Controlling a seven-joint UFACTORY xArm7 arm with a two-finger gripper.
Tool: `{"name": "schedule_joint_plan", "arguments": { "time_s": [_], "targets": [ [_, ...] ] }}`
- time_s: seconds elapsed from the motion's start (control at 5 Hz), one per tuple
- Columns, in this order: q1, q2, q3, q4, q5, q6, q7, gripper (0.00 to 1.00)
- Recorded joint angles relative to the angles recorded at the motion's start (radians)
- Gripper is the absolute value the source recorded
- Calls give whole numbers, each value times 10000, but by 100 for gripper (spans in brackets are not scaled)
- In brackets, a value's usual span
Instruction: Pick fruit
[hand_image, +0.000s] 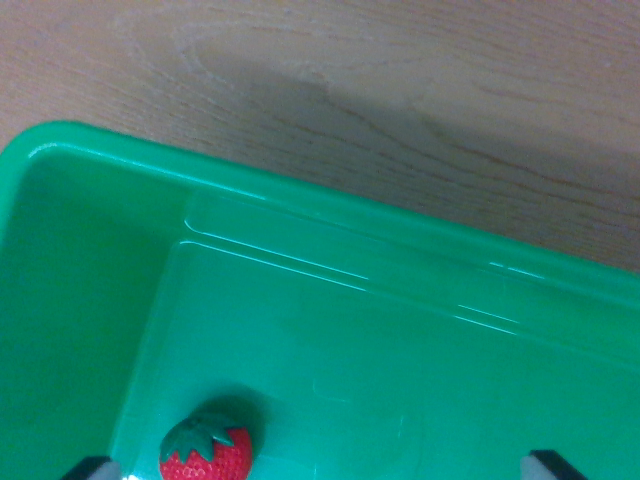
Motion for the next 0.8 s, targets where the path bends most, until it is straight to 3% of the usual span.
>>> {"name": "schedule_joint_plan", "arguments": {
  "time_s": [0.2, 0.4, 0.6, 0.8],
  "targets": [
    [0, 0, 0, 0, 0, 0, 0, 0],
    [39, 142, 62, -327, -2, -458, -108, 0],
    [39, 142, 62, -327, -2, -458, -108, 0],
    [78, 287, 126, -662, -4, -927, -220, 0]
  ]
}}
